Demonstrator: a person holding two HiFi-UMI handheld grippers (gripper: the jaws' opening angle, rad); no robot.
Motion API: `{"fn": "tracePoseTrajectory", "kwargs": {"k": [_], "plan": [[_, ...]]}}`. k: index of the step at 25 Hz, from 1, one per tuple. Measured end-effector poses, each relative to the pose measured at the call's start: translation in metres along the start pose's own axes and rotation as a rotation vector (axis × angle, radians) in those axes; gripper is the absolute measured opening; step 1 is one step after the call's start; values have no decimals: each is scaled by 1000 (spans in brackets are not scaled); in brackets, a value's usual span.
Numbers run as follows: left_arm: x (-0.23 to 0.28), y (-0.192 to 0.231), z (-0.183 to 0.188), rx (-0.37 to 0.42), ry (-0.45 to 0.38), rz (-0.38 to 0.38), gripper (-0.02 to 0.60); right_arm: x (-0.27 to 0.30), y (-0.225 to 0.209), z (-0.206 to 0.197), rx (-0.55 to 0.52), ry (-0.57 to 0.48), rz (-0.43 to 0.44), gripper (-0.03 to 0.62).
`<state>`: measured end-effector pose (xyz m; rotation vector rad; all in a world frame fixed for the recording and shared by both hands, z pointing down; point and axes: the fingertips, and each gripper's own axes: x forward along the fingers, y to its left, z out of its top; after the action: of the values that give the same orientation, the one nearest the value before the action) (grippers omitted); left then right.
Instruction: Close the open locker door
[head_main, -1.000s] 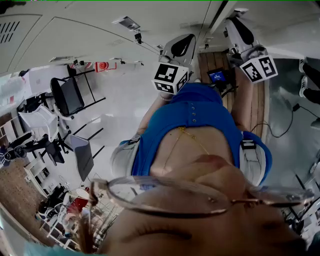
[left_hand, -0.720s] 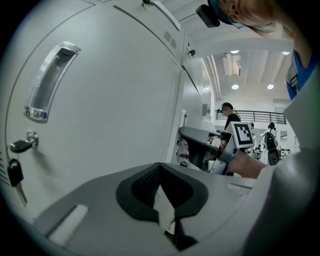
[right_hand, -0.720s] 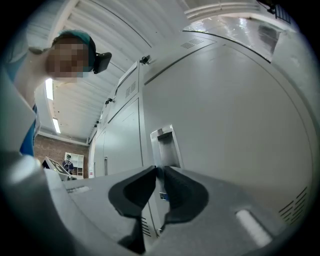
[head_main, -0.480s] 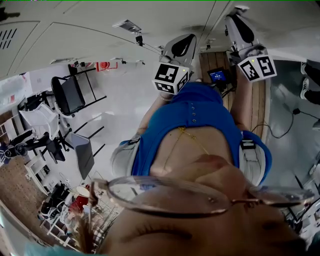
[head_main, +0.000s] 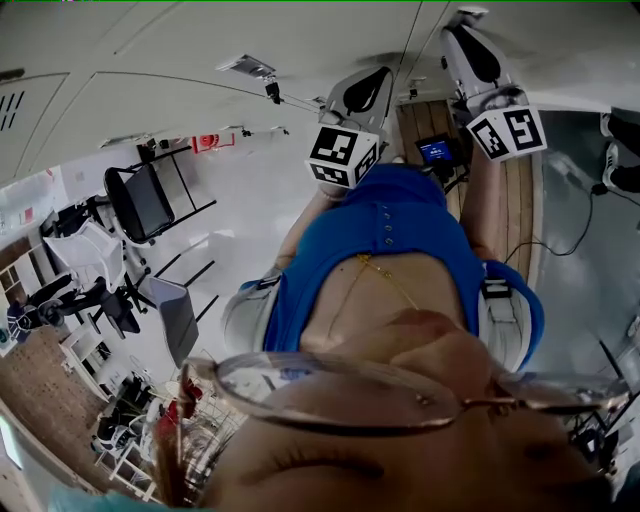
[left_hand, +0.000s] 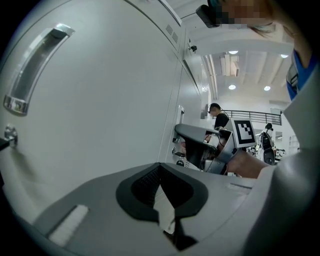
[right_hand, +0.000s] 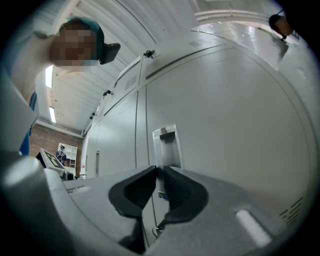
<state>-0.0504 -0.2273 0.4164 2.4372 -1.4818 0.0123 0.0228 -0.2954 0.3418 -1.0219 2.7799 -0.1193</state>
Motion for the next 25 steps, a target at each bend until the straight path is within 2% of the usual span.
{"fn": "tracePoseTrajectory", "kwargs": {"k": [4,12,18,22,25], "plan": [[5,-2,-2,1,8,-14,0,0,0,0,-32,7,-34,49],[9,-7,-1,3,16,-41,0,0,3,0,-217,61,-187,57],[8,-8,-2,4,21,-52,0,-1,4,-1,-231,70,-242,58],[9,-10,-3,3,27,-64,0,-7,-2,-8,-255,114,-297,55],[11,-13,-5,4,34,-79,0,-11,-9,-16,-266,143,-333,3]]}}
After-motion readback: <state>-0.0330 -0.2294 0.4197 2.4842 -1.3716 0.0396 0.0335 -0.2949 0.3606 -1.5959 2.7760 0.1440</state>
